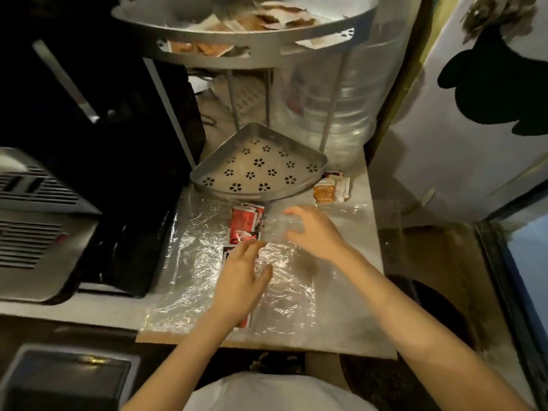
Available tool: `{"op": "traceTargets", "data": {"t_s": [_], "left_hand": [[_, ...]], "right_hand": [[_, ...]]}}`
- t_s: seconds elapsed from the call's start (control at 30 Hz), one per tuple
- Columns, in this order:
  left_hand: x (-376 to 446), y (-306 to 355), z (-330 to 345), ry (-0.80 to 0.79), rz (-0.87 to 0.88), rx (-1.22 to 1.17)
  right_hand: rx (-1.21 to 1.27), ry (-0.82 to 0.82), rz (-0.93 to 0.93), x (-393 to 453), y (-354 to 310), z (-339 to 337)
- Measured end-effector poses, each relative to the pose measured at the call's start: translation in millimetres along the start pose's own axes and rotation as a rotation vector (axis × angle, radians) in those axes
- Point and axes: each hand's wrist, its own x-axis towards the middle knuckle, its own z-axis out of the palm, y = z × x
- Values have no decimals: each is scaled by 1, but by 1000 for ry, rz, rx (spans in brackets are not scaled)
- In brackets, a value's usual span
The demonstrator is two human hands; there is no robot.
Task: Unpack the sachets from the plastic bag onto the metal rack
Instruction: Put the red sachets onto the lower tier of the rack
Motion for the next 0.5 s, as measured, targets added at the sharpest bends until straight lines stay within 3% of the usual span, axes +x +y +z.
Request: {"op": "traceTargets", "data": {"t_s": [0.07, 0.23, 0.37, 0.5], "left_hand": [[-7, -14, -9, 27, -145, 100], [-20, -42, -24, -105, -457, 275], [-27, -41, -21, -206, -525, 245], [-26, -36, -18, -192, -531, 223]], "right_hand": [[5, -79, -39, 15, -11, 7], [-114, -176, -95, 44, -28, 29], [-156, -234, -58, 62, -24, 45], [-225, -244, 2, 69, -25, 46]]}}
